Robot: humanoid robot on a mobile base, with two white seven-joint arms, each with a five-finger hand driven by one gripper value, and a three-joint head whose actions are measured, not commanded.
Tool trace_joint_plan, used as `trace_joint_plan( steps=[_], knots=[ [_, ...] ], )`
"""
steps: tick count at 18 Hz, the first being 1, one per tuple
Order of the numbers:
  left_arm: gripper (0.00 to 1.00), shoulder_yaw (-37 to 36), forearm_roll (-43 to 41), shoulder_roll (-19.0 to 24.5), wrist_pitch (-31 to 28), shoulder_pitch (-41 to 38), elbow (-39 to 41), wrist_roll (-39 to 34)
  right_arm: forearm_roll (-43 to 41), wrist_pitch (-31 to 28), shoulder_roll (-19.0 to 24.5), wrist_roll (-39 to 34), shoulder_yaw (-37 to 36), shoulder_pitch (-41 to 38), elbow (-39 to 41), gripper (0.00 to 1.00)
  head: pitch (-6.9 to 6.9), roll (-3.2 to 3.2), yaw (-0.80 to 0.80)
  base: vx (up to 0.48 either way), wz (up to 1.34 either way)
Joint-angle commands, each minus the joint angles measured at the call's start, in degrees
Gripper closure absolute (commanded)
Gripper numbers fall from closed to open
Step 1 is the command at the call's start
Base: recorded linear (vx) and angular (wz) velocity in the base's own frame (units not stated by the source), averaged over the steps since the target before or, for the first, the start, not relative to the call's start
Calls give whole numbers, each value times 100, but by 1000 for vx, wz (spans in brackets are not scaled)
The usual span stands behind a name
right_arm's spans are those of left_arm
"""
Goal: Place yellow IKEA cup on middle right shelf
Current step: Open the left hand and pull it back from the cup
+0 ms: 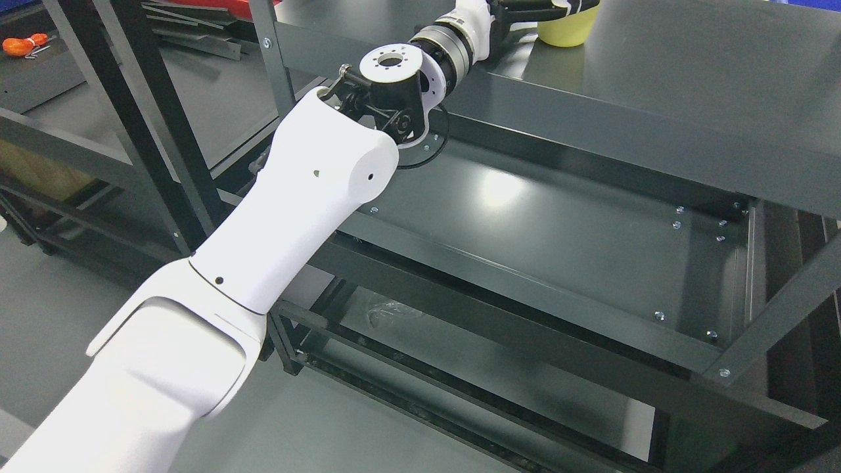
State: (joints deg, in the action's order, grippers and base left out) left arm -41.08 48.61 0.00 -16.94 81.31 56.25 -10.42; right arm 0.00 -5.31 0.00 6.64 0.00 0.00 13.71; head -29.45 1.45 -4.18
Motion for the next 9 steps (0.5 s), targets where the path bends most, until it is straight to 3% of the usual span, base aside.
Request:
trace_joint_plan(
  steps=[1,4,9],
  knots=[
    [1,144,-491,100,471,-19,290,-4,-141,-5,-100,4,97,-79,0,1,0,0,0,0,0],
    [1,152,-861,100,796,-45,299,-4,-141,-5,-100,4,97,-79,0,1,0,0,0,0,0],
    [1,196,-1107,100,841,-141,395,-13,-141,-5,-100,4,97,-70,0,1,0,0,0,0,0]
  ],
)
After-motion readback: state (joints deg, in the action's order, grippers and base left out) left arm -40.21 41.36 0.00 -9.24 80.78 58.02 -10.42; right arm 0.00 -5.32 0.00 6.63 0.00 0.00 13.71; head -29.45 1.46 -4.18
